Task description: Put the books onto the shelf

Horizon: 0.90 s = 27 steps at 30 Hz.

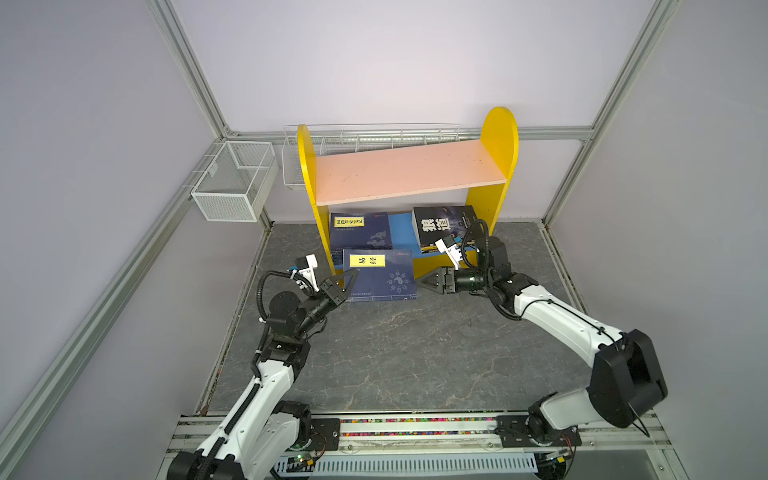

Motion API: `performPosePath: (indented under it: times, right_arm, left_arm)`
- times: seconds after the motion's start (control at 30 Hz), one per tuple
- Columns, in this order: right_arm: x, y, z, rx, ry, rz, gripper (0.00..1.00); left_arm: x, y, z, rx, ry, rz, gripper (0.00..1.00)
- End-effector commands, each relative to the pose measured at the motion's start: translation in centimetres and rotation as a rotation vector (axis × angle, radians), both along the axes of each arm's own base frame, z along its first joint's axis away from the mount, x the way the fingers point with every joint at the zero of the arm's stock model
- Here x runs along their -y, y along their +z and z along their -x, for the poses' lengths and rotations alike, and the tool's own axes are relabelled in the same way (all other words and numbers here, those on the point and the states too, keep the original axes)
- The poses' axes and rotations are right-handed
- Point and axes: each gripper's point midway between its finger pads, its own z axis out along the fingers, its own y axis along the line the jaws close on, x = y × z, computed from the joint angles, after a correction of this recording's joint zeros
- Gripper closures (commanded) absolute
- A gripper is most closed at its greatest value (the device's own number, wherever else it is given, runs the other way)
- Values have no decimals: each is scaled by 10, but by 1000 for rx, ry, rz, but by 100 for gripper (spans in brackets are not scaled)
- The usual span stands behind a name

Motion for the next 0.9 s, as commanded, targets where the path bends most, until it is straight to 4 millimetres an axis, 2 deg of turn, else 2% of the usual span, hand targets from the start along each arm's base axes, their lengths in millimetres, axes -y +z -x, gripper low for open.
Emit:
performPosePath:
  times: [0.0,0.17,0.47,0.6,0.63,0.7,0.73,0.77,0.87]
  right_arm:
    - [-14,19,-1,39,0,-83,31]
    - [-32,23,1,44,32,-114,38]
    - [-37,45,-1,68,10,-230,84]
    - [-38,57,-4,94,-8,-253,89]
    - [-38,61,-6,101,-20,-261,89]
    - [-36,64,-12,113,-54,-263,89]
    - [-35,65,-18,118,-77,-264,89]
    - [-33,66,-24,125,-99,-264,89]
    - [-28,69,-41,144,-154,-266,89]
  left_arm:
    - [-7,50,6,154,22,101,100]
    - [-8,54,7,168,26,107,100]
    - [-10,43,3,136,49,92,100]
    - [-13,26,-5,59,88,55,99]
    - [-15,22,-8,40,105,45,87]
    - [-18,16,-10,9,133,40,51]
    - [-20,15,-12,-1,146,39,40]
    - [-22,14,-13,-11,159,37,33]
    - [-32,6,-14,-32,223,-3,29]
